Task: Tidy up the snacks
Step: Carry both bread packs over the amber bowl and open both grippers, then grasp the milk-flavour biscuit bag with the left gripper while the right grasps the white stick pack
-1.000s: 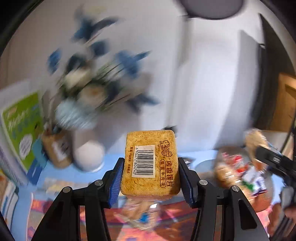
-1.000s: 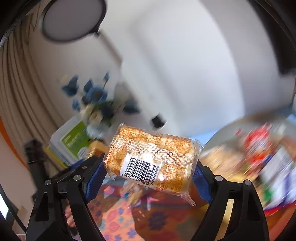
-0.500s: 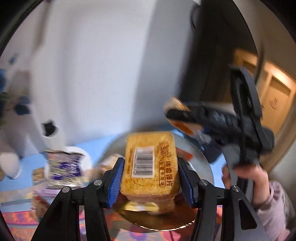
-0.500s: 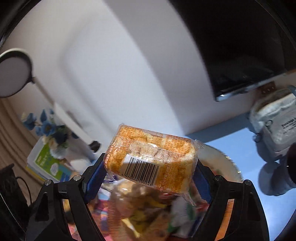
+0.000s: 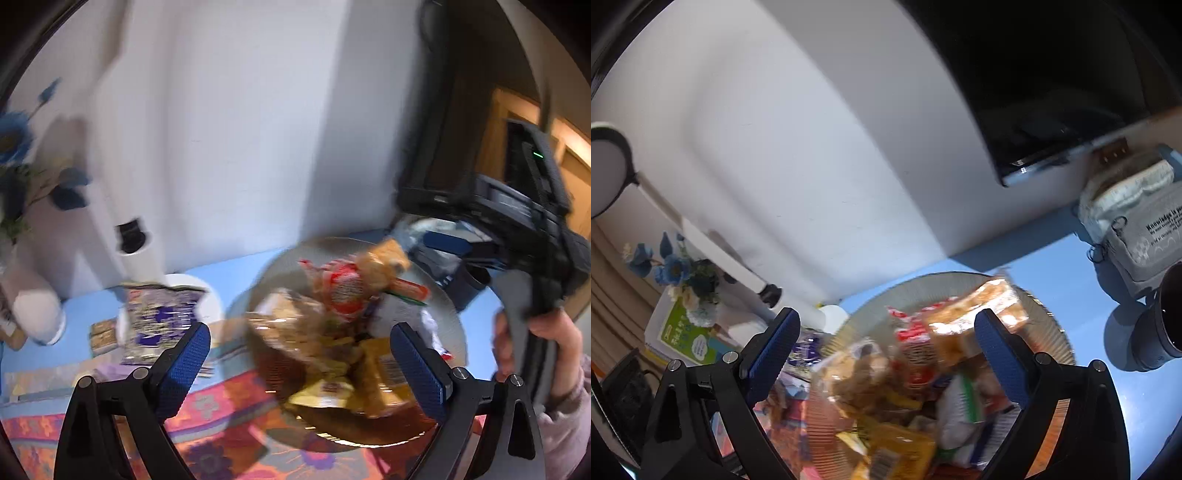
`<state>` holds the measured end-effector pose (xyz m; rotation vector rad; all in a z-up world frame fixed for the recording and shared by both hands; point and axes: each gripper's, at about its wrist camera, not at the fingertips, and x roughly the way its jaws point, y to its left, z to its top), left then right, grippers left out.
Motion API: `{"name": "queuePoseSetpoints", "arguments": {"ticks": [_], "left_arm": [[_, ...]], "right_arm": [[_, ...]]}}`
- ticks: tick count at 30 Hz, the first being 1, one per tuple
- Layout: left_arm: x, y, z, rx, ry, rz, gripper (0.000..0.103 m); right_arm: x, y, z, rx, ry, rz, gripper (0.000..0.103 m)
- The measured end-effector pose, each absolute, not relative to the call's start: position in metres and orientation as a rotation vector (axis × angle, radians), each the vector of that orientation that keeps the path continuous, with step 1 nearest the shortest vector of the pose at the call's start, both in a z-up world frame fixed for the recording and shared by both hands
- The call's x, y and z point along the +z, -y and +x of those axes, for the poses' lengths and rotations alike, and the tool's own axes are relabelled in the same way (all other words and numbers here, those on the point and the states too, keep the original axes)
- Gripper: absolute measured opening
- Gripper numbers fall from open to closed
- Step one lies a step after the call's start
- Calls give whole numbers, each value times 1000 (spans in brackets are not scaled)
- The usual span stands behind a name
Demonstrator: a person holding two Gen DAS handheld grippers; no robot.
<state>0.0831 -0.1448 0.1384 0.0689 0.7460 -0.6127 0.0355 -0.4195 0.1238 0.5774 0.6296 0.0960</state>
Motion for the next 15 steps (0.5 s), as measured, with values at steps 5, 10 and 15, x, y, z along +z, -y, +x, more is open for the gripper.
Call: {"name": "queuePoseSetpoints", "arguments": {"ticks": [5,10,15], "left_arm": [[153,88,103,-495,-743,26,97],[155,26,119,-398,-751,10,100],[133,-26,128,-336,-791,-16,100]], "right_arm": [[148,376,36,152,-601,520,100],[165,319,35,270,-578,469,102],[158,260,34,358,-592,408,102]]}}
